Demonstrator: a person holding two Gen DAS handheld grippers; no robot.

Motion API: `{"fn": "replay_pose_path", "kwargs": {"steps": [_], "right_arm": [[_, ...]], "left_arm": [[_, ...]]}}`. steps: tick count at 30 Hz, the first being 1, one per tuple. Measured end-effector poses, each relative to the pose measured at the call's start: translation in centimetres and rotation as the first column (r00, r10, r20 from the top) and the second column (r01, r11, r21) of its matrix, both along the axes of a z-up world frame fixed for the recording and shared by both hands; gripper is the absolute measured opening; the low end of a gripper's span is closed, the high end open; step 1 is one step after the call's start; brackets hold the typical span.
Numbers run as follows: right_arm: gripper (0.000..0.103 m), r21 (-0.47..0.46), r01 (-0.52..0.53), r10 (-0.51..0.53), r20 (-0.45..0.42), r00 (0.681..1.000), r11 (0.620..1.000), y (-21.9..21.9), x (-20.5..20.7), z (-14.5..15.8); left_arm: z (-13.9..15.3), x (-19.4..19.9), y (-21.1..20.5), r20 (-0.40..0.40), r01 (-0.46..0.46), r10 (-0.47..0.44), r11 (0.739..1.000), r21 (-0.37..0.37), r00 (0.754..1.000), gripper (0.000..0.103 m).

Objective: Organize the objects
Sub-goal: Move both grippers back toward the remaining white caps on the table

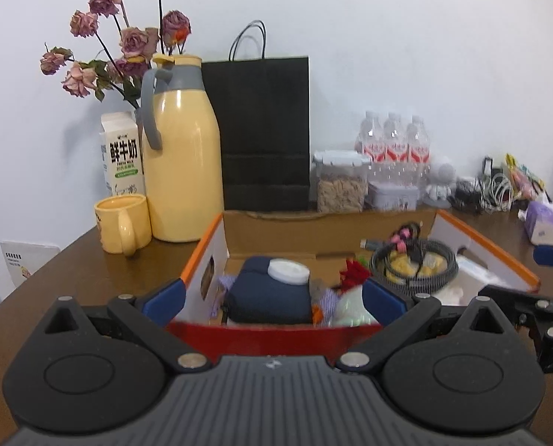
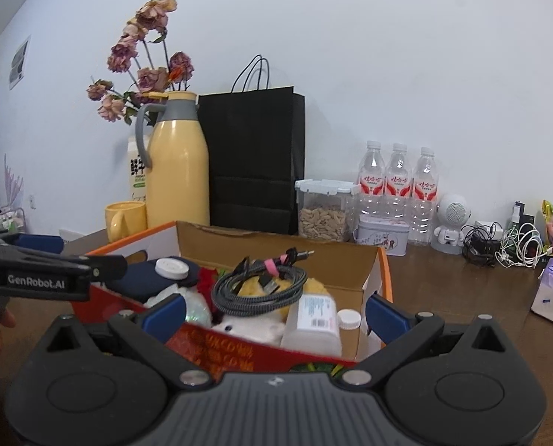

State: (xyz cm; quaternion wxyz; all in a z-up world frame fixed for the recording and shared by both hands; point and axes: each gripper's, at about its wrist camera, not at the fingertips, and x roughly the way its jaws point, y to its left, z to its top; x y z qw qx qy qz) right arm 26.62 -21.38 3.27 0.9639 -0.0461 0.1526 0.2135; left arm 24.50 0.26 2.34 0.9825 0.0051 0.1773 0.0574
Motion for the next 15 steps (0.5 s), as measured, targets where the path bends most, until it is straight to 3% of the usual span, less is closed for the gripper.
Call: {"fn": "replay_pose_path", "kwargs": {"steps": [15], "right_arm": [[0.103, -0.060, -0.030, 0.027, -0.054, 0.998, 0.998, 1.2, -2.3, -1.7]], "left_arm": [[-1.8, -2.9, 1.0, -0.058, -0.006, 0.006, 1.000, -0.007, 0.998, 0.103]]}}
